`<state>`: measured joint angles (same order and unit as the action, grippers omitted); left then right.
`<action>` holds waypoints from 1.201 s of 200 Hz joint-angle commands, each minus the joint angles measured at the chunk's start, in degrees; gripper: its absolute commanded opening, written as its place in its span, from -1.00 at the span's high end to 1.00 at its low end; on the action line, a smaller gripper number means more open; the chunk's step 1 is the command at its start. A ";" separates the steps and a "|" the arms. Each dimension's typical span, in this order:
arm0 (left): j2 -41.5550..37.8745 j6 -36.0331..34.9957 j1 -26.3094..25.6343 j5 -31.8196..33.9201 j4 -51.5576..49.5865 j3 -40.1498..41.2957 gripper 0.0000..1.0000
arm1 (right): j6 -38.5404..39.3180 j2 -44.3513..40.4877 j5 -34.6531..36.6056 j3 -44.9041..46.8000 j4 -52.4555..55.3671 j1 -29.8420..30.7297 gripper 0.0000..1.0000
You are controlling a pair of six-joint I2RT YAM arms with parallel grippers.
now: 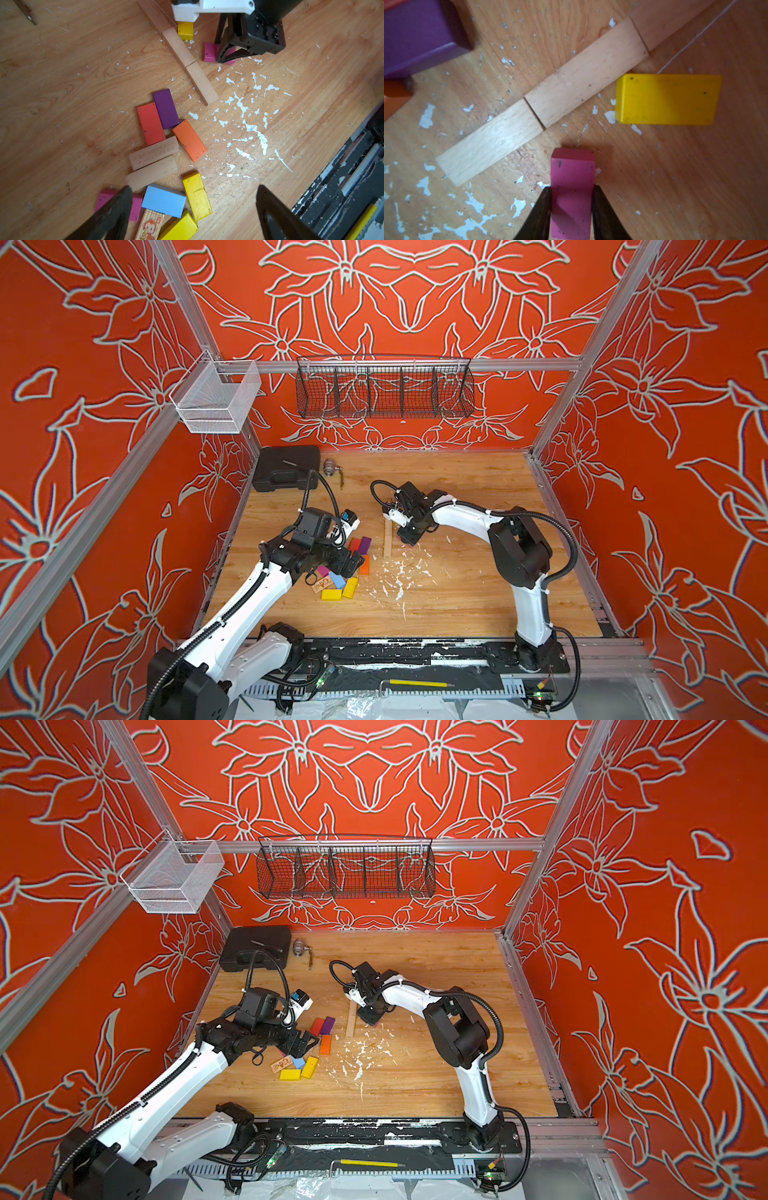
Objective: Assemble the letter k with building blocks
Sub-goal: Assemble the building block at the center of the board.
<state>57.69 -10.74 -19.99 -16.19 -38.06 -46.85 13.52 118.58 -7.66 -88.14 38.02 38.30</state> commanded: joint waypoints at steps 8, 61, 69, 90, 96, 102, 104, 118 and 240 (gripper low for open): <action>-0.66 -3.74 -0.32 -6.96 -0.95 0.36 -0.82 | 1.73 1.81 -2.06 -2.43 2.49 -0.50 0.22; -2.58 -5.80 -0.31 -13.43 -0.73 0.31 -0.83 | 0.17 -1.71 -3.49 -1.41 2.38 -0.69 0.14; -2.58 -5.85 -0.32 -13.52 -0.70 0.31 -0.83 | -0.20 -2.78 -3.50 -0.42 1.84 -0.75 0.12; -2.70 -5.93 -0.32 -13.31 -0.70 0.20 -0.84 | -1.01 -5.10 -2.60 2.40 0.03 -0.84 0.08; -2.84 -6.18 -0.32 -13.30 -0.57 0.33 -0.84 | -1.25 -5.59 -2.12 3.10 -0.49 -0.86 0.08; -2.90 -6.45 -0.31 -13.40 -0.40 0.43 -0.84 | -1.61 -5.98 -1.55 3.73 -1.05 -0.86 0.07; -2.99 -6.59 -0.31 -13.47 -0.36 0.49 -0.84 | -1.69 -6.10 -1.30 3.95 -1.27 -0.86 0.07; -3.54 -7.31 -0.31 -14.33 -0.10 0.85 -0.85 | -2.00 -6.87 -0.20 5.47 -2.68 -0.80 0.06; -6.62 -8.15 -0.40 -13.06 2.63 3.96 -0.86 | -2.97 -3.44 -0.95 5.09 -3.83 -0.82 0.18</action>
<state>50.85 -18.00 -20.14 -30.52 -35.86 -42.68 11.11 113.49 -8.38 -82.13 34.09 37.80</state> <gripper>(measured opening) 0.931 0.414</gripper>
